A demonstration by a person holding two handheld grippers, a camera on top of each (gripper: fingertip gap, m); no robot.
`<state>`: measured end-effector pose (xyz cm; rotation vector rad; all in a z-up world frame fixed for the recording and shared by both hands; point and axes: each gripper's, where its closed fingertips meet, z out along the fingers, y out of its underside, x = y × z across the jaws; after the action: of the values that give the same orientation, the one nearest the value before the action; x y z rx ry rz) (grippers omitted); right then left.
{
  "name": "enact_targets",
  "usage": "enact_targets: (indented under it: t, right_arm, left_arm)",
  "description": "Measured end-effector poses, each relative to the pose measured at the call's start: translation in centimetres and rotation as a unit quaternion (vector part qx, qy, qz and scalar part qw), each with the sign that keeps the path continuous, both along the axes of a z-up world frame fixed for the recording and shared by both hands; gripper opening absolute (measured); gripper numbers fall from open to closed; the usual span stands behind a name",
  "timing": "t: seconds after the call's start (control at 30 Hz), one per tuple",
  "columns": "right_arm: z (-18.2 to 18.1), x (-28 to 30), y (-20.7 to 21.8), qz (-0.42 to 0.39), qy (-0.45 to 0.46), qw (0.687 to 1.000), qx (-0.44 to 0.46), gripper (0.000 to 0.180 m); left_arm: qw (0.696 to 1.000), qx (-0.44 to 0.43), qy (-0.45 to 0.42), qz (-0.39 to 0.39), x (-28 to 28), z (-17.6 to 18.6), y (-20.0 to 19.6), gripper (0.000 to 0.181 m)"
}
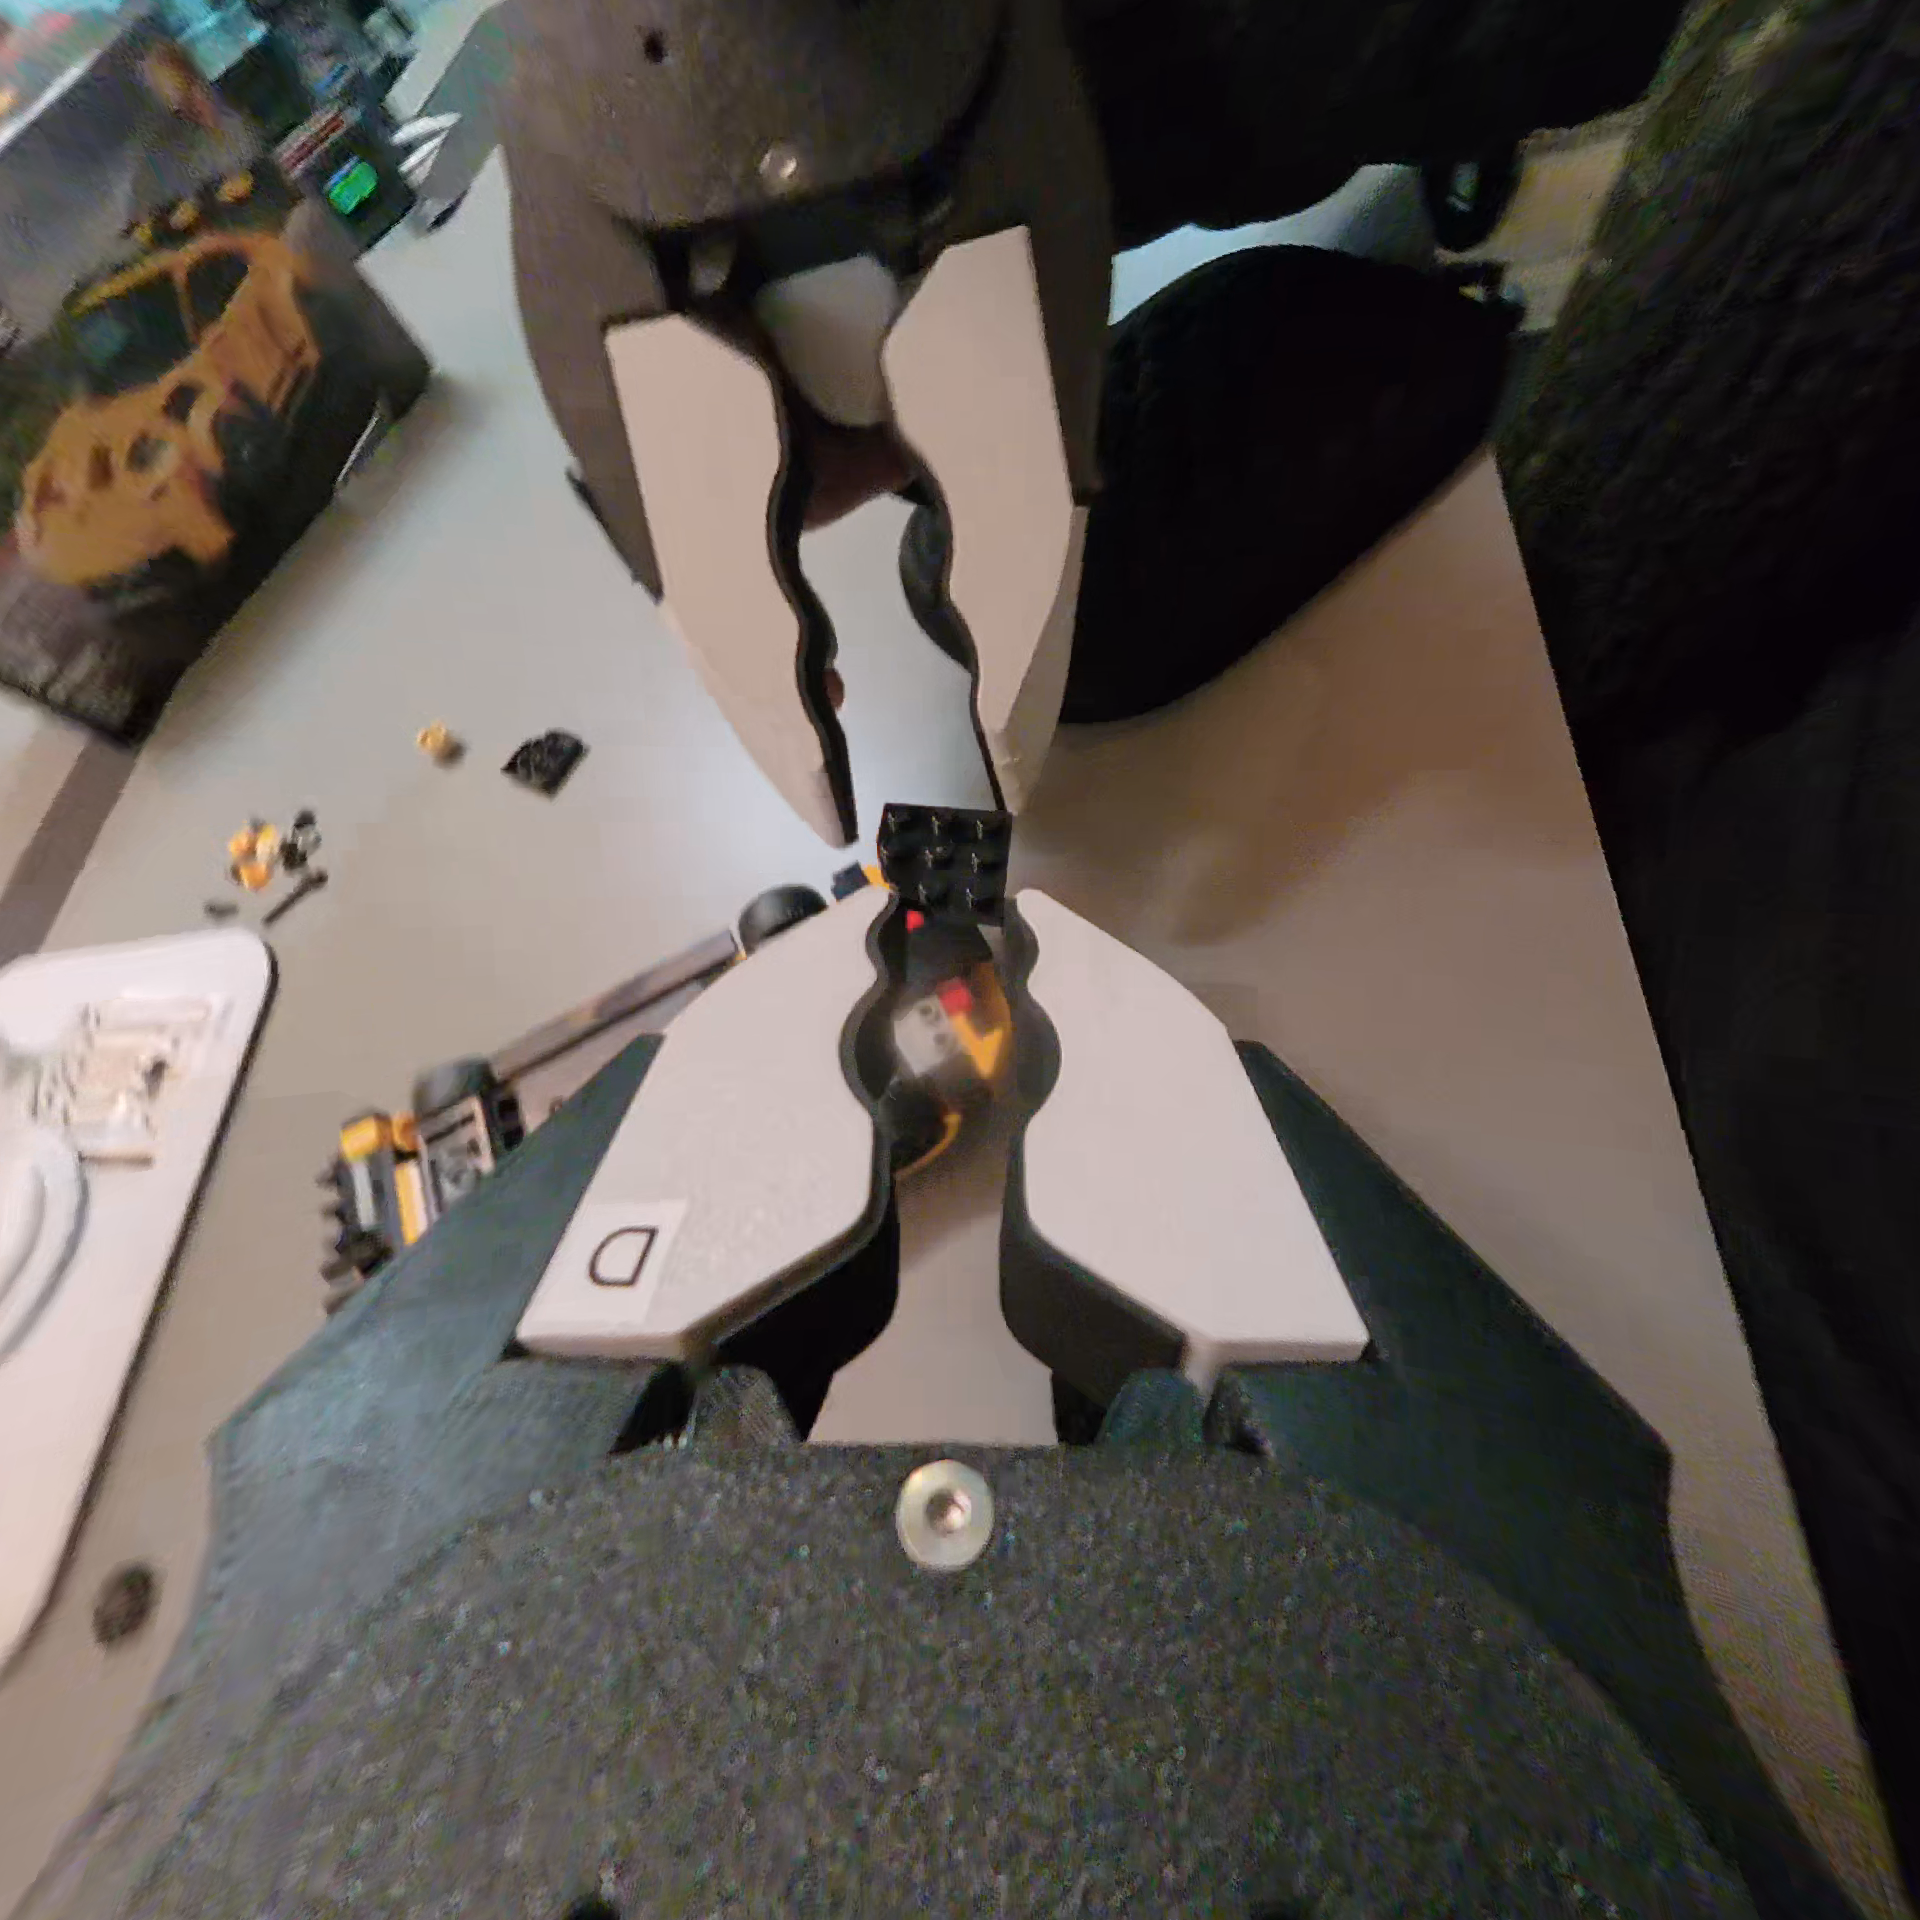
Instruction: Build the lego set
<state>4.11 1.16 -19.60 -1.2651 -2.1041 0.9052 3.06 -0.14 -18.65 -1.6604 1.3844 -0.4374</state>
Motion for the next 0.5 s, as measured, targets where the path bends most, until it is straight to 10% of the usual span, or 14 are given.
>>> enact_targets:
  t: [0.5]
  right_arm:
    - [1.4, 0.1, 0.9, -0.002, -0.050, 0.961, -0.271, 0.008]
  left_arm:
    - [0.966, 0.006, 0.075, -0.247, 1.2, -0.3, 1.9, 0.016]
